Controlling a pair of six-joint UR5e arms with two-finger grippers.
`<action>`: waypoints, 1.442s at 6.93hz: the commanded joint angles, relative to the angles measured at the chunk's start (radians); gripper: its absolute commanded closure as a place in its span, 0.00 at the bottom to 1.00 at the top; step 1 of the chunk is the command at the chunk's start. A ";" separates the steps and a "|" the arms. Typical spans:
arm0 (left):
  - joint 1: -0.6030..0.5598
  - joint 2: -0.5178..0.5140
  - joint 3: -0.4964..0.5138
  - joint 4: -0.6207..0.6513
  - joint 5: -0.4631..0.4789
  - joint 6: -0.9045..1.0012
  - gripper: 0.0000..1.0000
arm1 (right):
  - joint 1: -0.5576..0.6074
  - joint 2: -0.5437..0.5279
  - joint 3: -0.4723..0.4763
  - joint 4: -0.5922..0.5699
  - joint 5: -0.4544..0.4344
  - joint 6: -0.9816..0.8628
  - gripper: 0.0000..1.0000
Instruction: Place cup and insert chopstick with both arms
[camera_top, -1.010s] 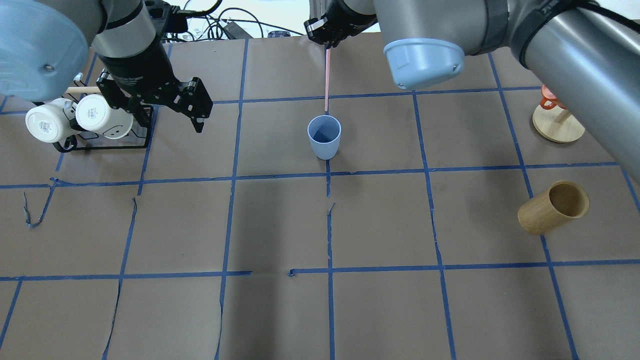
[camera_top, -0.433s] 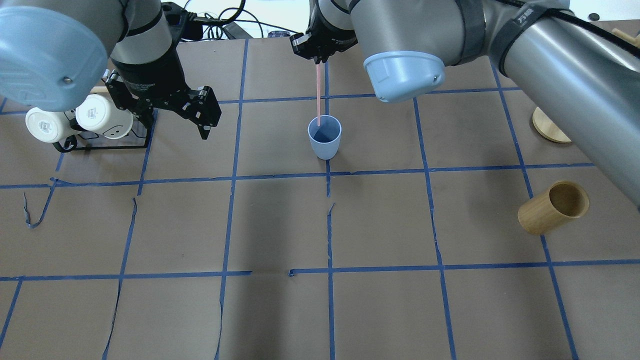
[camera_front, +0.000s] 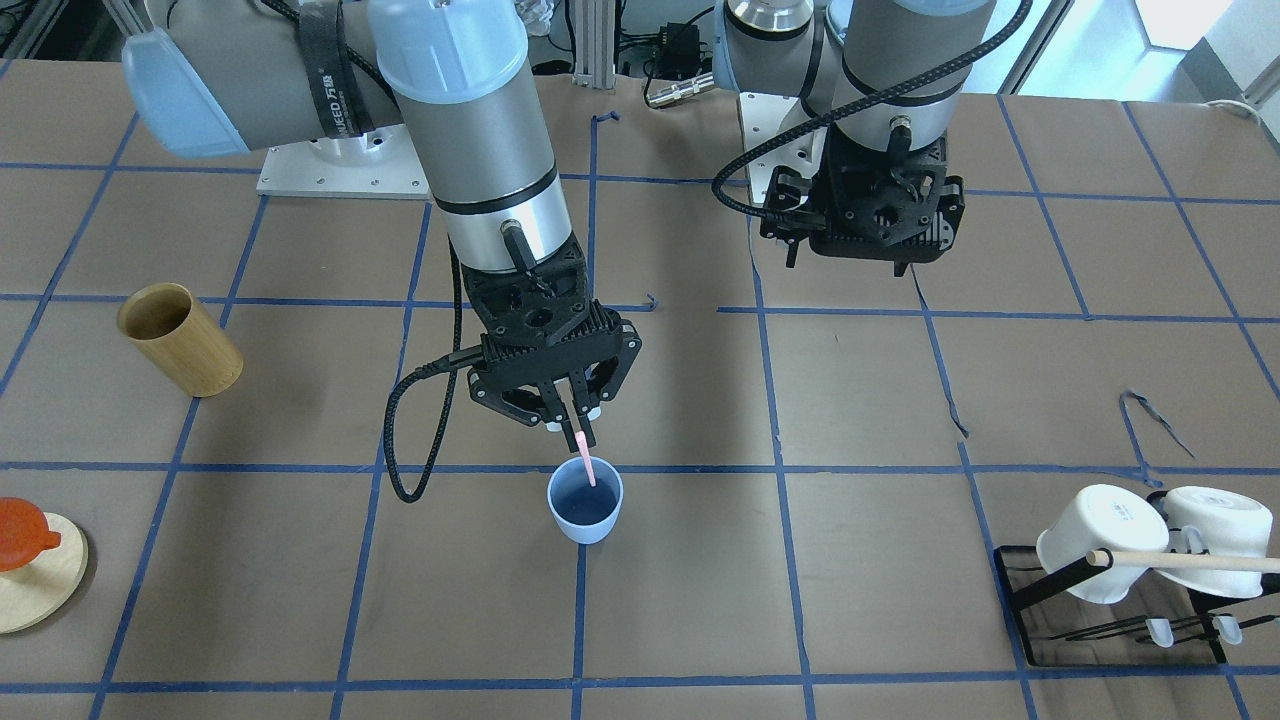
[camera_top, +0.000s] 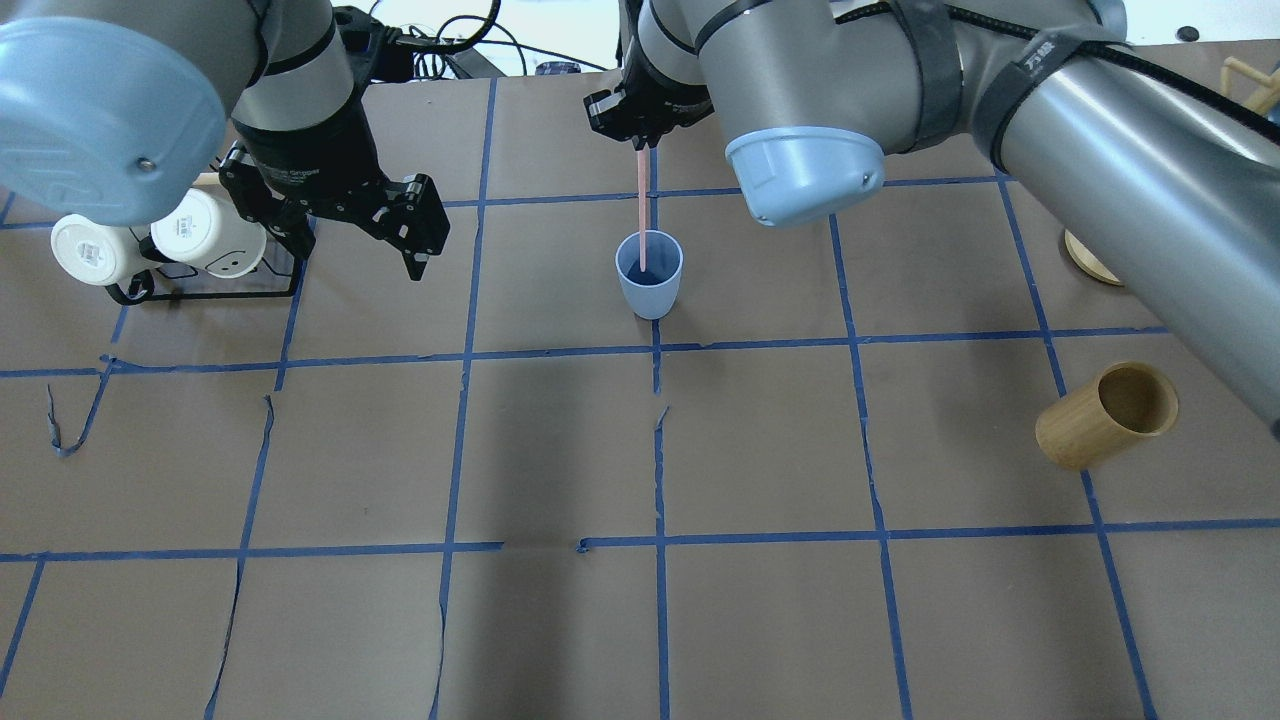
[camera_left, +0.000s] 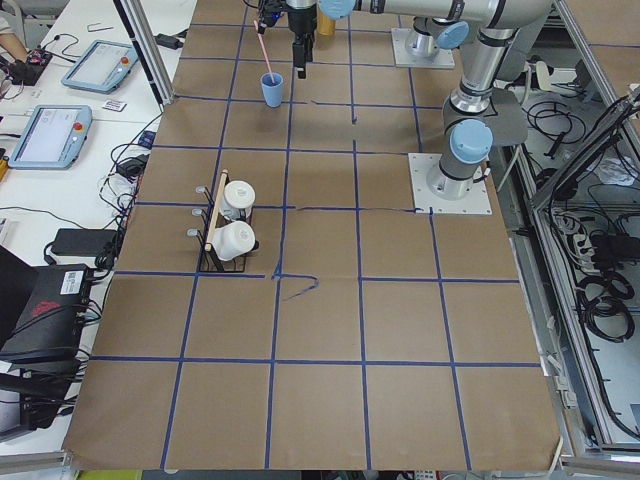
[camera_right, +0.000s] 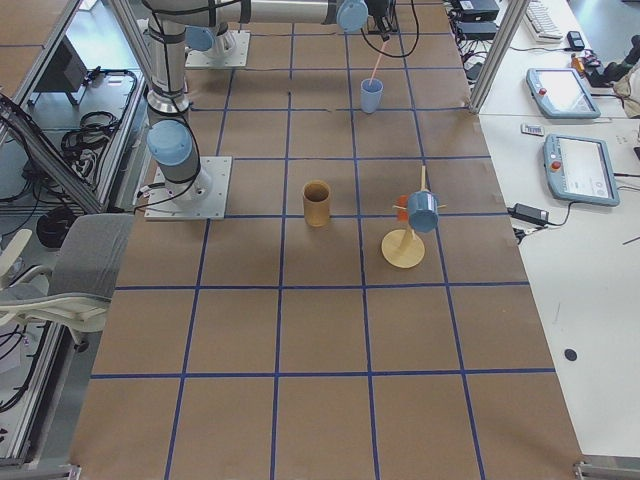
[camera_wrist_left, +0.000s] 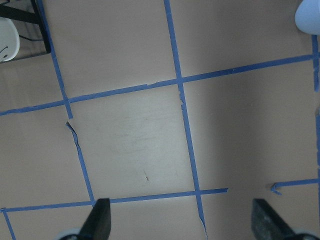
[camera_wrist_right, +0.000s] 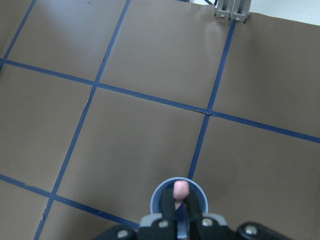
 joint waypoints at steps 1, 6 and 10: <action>0.001 -0.002 0.009 0.000 -0.006 -0.001 0.00 | 0.000 -0.004 0.005 -0.003 0.000 0.004 0.15; 0.019 0.014 0.012 0.002 -0.007 -0.006 0.00 | -0.162 -0.108 -0.017 0.331 0.006 -0.003 0.00; 0.029 0.019 0.044 0.002 -0.077 -0.011 0.00 | -0.279 -0.226 -0.008 0.720 -0.072 -0.090 0.00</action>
